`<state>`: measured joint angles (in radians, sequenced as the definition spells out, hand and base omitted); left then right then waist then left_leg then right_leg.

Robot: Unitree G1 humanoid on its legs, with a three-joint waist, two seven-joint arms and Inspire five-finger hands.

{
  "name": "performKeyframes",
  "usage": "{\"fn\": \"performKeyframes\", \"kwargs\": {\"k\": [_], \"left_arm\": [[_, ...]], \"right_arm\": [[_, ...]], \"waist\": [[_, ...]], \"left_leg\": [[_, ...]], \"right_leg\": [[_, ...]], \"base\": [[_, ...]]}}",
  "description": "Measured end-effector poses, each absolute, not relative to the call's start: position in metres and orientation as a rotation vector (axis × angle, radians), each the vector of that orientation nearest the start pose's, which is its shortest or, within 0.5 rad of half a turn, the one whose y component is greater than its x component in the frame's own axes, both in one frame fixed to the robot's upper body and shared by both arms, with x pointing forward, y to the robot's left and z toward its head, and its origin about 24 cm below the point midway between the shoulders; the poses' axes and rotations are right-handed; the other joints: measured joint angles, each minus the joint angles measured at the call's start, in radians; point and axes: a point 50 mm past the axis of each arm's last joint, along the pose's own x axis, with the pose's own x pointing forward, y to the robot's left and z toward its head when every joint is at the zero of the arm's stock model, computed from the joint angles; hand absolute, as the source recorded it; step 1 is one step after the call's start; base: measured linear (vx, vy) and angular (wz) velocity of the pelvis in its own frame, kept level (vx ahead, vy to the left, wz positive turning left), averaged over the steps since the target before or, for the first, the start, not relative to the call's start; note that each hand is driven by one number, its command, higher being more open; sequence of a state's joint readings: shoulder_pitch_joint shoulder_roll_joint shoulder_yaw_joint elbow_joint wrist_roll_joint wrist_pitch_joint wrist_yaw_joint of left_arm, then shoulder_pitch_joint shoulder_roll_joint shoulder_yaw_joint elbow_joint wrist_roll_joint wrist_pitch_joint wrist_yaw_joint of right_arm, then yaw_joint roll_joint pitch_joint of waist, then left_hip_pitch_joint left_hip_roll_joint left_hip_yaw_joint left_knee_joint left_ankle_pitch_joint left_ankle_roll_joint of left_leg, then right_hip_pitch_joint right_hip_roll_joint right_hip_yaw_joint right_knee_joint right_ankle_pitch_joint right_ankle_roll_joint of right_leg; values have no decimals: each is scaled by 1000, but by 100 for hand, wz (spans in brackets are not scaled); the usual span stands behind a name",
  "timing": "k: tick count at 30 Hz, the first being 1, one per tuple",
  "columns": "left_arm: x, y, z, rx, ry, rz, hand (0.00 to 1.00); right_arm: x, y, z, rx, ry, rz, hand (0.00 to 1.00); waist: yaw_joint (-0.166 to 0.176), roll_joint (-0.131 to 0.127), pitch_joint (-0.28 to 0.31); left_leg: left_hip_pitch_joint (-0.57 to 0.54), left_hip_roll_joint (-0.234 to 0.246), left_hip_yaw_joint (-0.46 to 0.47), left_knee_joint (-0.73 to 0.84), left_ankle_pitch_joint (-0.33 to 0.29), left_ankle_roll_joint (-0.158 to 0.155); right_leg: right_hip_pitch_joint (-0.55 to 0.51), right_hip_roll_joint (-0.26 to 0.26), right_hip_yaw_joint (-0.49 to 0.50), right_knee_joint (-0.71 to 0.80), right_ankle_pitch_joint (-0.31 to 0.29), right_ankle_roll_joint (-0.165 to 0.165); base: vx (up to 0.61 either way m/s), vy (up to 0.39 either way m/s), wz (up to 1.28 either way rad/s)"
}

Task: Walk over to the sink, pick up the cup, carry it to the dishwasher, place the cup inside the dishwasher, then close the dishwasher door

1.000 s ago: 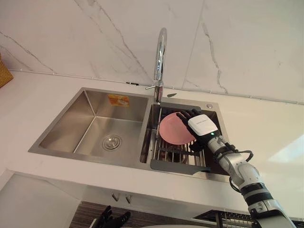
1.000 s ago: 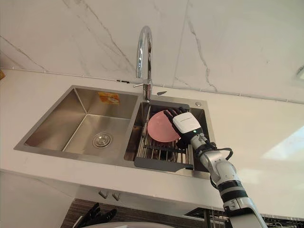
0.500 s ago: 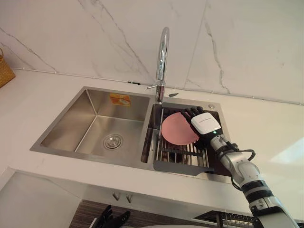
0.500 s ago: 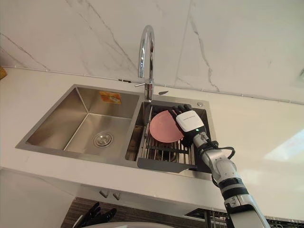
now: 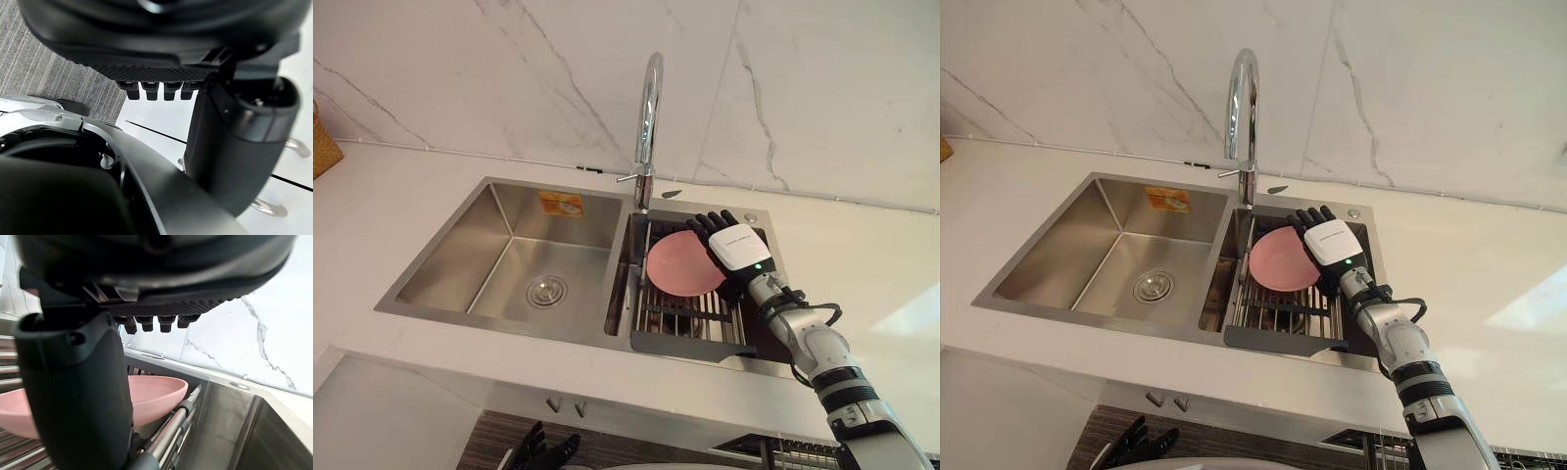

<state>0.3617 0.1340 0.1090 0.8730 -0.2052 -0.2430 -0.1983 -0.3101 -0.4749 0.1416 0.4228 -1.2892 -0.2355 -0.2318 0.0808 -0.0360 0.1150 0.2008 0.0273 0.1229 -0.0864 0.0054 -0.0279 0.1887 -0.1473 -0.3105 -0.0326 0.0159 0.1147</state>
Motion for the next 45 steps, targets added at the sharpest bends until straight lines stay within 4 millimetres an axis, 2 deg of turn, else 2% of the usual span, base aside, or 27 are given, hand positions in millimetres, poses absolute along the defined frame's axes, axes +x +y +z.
{"fn": "performKeyframes", "kwargs": {"k": [9, 10, 22, 28, 32, 40, 45], "left_arm": [[39, 220, -146, -160, 923, 185, 100], [39, 220, -146, -160, 923, 184, 100], [40, 219, -146, -162, 920, 182, 100], [42, 219, -145, -163, 913, 176, 100], [43, 219, -145, -162, 910, 172, 100], [44, 218, -144, -163, 902, 170, 100], [44, 219, -144, -163, 900, 171, 100]], "right_arm": [[305, -207, 50, -1732, -284, 164, 100], [305, -207, 49, -1731, -283, 162, 0], [304, -213, 42, -1686, -235, 164, 0], [313, -211, 55, -1637, -265, 126, 0], [313, -205, 57, -1601, -288, 139, 0], [314, -204, 58, -1560, -289, 131, 0], [310, -198, 69, -1507, -356, 112, 0]], "waist": [[0, 1, 8], [0, 2, 8], [0, 5, 13], [5, 7, 19], [8, 7, 20], [11, 5, 23], [4, 5, 24]], "left_leg": [[-5, -3, -5, 0, 0, 0], [-5, -3, -5, 0, 0, 0], [-13, -6, -16, -5, 6, 6], [-18, -7, -19, -4, 6, 6], [-18, -7, -19, -1, 6, 6], [-24, -7, -18, -1, 6, 6], [-25, -6, -8, 0, 4, 3]], "right_leg": [[0, 0, -5, -3, 1, 1], [0, 0, -6, -3, 1, 1], [-3, -2, -16, -3, 2, 3], [-7, -2, -20, -5, 2, 3], [-7, -2, -20, -6, 3, 4], [-13, -8, -18, -6, 4, 5], [-19, -7, -5, -7, 4, 5]], "base": [[0, 0, 0], [0, 0, 0], [0, 0, 2], [0, 0, 1], [0, 0, 0], [0, 0, 0], [-3, -2, -6]]}}
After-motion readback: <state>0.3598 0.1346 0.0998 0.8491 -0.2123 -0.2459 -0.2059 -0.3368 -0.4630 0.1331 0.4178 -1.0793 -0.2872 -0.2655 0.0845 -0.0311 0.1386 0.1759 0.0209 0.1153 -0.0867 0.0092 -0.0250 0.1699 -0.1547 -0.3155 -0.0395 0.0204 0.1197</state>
